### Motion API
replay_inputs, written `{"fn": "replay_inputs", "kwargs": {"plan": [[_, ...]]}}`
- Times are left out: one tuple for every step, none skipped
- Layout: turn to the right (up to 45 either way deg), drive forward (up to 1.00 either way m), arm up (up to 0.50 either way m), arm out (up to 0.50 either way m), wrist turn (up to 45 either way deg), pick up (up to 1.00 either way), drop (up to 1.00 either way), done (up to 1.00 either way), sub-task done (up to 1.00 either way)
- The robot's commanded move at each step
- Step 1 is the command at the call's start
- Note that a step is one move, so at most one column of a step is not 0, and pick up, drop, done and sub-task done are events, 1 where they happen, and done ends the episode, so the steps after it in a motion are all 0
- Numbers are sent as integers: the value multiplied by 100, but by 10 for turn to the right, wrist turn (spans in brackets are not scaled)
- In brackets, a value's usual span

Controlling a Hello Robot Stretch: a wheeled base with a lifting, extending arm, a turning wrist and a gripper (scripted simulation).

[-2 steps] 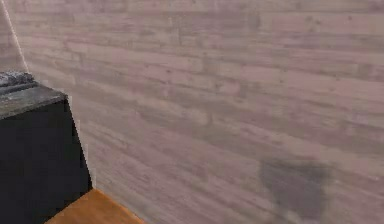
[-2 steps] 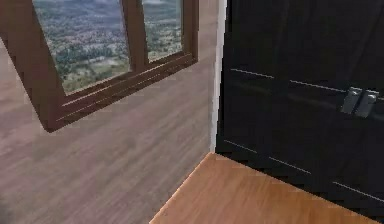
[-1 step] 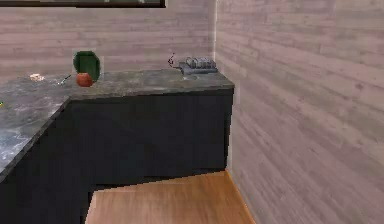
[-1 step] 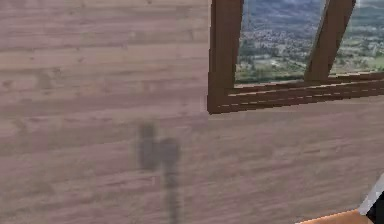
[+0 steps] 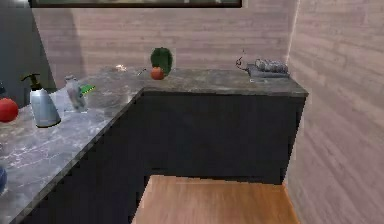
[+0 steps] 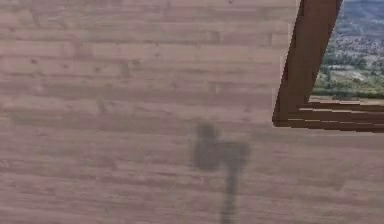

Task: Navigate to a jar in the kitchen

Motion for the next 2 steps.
{"fn": "replay_inputs", "kwargs": {"plan": [[0,85,0,0,0,0,0,0,0],[-120,0,0,0,0,0,0,0,0]]}}
